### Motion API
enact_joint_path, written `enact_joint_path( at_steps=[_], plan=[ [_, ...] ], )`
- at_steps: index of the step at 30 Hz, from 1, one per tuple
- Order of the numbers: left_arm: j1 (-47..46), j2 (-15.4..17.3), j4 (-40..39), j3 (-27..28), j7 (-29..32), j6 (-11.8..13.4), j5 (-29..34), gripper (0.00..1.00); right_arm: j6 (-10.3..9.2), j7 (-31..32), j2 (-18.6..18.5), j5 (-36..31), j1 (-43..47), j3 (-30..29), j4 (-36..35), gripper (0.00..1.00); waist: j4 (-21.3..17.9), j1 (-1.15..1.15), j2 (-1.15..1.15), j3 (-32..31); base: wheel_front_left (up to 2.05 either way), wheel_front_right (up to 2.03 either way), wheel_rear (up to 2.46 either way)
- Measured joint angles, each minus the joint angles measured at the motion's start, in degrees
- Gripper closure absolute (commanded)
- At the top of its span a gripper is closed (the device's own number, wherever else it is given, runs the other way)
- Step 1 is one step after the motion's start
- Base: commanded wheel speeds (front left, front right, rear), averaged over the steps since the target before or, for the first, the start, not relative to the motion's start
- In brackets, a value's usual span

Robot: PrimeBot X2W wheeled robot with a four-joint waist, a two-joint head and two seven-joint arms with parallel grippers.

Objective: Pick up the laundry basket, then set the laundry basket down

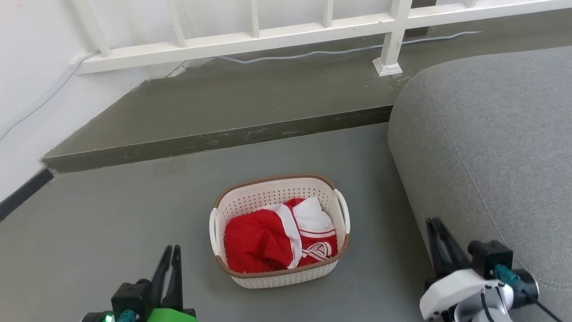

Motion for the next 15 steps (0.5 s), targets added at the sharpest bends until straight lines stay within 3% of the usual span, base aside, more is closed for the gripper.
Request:
enact_joint_path(
  at_steps=[15],
  plan=[
    [1.3, -0.4, -0.7, 0.0, 0.2, -1.3, -7.6, 1.0, 1.55, 0.3, 0.9, 7.4, 1.6, -0.7, -0.9, 1.0, 0.3, 0.0, 0.0, 0.0, 0.0, 0.0, 0.0]
  ],
)
